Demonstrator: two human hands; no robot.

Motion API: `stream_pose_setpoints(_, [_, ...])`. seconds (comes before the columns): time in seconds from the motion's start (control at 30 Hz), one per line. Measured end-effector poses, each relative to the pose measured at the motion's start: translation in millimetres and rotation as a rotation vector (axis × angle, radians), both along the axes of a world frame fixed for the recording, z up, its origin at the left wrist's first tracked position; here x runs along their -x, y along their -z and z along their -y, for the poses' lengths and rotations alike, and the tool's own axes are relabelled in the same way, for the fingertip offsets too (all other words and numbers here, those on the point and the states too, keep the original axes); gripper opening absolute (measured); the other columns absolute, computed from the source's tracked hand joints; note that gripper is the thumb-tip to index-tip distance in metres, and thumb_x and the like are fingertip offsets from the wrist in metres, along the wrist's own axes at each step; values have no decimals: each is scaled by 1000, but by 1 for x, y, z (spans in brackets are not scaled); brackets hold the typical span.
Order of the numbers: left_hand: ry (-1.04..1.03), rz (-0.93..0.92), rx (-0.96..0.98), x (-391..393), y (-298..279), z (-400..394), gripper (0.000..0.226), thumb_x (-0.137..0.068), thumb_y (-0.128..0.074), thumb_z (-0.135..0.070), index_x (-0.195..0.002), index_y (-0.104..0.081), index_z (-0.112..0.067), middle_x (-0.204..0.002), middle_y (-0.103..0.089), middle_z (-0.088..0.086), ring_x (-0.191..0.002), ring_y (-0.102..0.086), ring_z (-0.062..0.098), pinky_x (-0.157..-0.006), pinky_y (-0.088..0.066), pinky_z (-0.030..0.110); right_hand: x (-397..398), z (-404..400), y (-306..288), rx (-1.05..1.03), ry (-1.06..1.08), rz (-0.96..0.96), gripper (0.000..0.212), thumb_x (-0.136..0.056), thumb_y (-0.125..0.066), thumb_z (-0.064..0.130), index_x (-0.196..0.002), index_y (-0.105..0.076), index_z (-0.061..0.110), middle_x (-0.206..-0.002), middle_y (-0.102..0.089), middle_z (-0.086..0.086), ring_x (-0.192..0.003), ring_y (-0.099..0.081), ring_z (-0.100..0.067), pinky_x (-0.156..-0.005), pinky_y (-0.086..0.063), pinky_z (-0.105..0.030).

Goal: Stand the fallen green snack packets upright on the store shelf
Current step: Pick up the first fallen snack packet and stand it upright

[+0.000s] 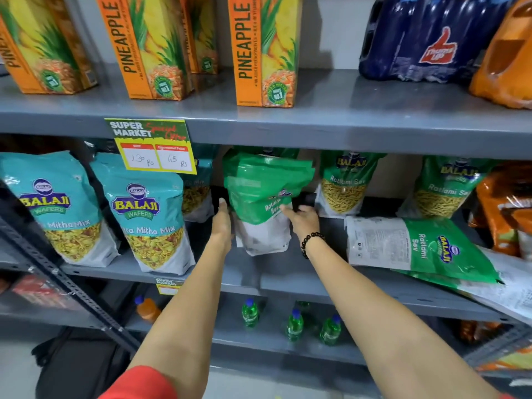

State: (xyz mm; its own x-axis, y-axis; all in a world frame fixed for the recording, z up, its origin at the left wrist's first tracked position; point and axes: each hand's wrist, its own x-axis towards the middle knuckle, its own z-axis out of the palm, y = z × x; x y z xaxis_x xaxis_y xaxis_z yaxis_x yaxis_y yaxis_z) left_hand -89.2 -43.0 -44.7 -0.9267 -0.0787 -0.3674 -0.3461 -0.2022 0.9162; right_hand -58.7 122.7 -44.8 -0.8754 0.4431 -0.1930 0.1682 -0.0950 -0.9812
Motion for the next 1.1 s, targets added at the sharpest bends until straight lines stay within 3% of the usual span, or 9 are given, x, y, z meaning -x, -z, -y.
stream_pose_setpoints(0.1, [39, -2, 64, 1, -2, 5, 69, -95, -24, -57, -145, -37, -10, -150, -43, 8, -137, -40, 25, -95, -33, 29, -2, 11, 8, -141, 159, 149, 45, -73, -75, 36, -102, -57, 6, -96, -63, -7, -88, -64, -24, -83, -55, -39])
stream_pose_setpoints(0.2, [57, -18, 84, 2, -4, 5, 65, -96, -25, -56, -137, -47, -12, -140, -53, 13, -124, -53, 29, -91, -43, 33, -12, 21, 8, -281, -54, 57, 22, -79, -66, 24, -95, -69, 8, -96, -71, -9, -87, -64, -22, -77, -50, -28])
stream_pose_setpoints(0.37, [38, 37, 211, -1, 2, 16, 76, -94, -15, -60, -109, -62, -2, -50, -69, 5, -38, -61, 16, -45, -45, 20, -20, 16, -1, -200, -357, 18, 64, -75, -53, 0, -136, -43, 14, -126, -60, -8, -106, -55, -20, -87, -46, -26])
stream_pose_setpoints(0.43, [21, 24, 210, -2, 1, 13, 73, -96, -19, -56, -121, -57, 2, -64, -68, 7, -54, -62, 20, -53, -46, 24, -22, 15, 0, -259, -306, 49, 80, -67, -53, 0, -142, -32, 17, -136, -53, -8, -118, -51, -24, -101, -44, -34])
stream_pose_setpoints(0.57, [172, 7, 149, -4, -2, -1, 66, -96, -21, -56, -144, -37, -14, -143, -49, 11, -127, -49, 27, -94, -44, 38, -30, 20, 10, -445, -287, 67, 92, -63, -75, 8, -142, -27, 9, -138, -37, -14, -128, -41, -31, -106, -38, -36])
stream_pose_setpoints(0.67, [156, -9, 312, -3, -1, -1, 70, -92, -24, -62, -131, -53, -11, -131, -59, 17, -112, -62, 33, -88, -55, 41, -29, 26, 15, -421, -241, 52, 104, -51, -90, 31, -136, -35, 6, -134, -44, -12, -124, -46, -24, -100, -41, -30])
stream_pose_setpoints(0.8, [3, -38, 461, -1, 3, 19, 74, -86, -32, -68, -99, -66, -4, -96, -71, 19, -77, -68, 31, -79, -56, 42, -16, 12, 10, -287, -203, 65, 92, -54, -90, 26, -126, -38, 2, -127, -60, -13, -114, -58, -26, -95, -49, -35])
stream_pose_setpoints(0.93, [154, -99, 199, 4, 2, 35, 72, -83, -60, -51, -141, -41, -13, -144, -48, 7, -133, -44, 27, -111, -35, 41, -9, 1, 12, -170, -318, 33, 82, -60, -87, 13, -130, -45, 4, -129, -60, -15, -119, -58, -29, -103, -46, -51])
stream_pose_setpoints(1.1, [567, -165, 172, -7, 1, 30, 63, -77, -70, 2, -136, -47, -7, -134, -59, 13, -127, -52, 28, -108, -41, 42, -15, 4, 22, -134, -255, 40, 79, -61, -87, 22, -128, -48, 5, -127, -63, -13, -115, -61, -27, -101, -48, -49])
